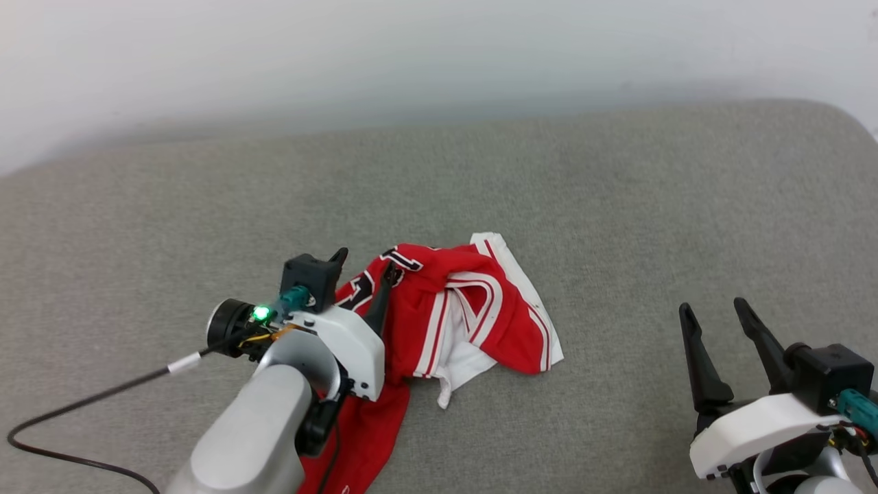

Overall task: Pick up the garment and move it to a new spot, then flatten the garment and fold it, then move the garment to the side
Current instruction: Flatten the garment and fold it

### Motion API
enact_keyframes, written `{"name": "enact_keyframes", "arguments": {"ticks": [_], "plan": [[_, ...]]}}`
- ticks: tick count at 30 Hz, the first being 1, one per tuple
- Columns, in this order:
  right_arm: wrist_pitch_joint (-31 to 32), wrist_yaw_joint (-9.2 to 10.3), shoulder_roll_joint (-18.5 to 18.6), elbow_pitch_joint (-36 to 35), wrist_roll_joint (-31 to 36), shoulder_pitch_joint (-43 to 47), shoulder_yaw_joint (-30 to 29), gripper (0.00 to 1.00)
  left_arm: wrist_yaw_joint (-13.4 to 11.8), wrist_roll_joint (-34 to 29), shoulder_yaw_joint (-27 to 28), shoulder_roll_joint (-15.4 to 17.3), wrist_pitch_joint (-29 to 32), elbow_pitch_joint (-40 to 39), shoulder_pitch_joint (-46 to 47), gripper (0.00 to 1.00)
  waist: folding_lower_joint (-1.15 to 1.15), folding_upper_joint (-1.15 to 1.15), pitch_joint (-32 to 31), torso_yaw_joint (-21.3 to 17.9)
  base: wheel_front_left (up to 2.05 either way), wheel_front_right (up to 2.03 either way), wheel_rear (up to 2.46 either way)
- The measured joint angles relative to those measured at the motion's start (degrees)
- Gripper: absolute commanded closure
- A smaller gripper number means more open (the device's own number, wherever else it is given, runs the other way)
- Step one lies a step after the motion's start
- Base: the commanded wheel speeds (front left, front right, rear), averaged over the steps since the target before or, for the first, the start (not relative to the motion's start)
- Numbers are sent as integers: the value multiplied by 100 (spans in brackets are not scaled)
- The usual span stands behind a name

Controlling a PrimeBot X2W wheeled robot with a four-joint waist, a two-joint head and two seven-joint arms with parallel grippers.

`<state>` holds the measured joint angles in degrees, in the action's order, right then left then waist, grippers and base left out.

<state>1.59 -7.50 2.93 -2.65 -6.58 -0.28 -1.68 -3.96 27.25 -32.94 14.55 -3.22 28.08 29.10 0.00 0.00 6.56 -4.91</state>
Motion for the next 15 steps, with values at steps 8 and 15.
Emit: {"name": "enact_keyframes", "arguments": {"ticks": [8, 15], "plan": [[129, 0, -1, -115, 5, 165, 45, 0, 51, -246, -538, 71, 448, -1016, -292, 0, -1, 0, -380, 202, 0, 0, 0], [126, 0, -1, -179, -23, 164, 67, 0, 755, -276, -1415, 189, 1991, -1446, -143, 0, -1, 0, -143, 94, 0, 0, 0]]}}
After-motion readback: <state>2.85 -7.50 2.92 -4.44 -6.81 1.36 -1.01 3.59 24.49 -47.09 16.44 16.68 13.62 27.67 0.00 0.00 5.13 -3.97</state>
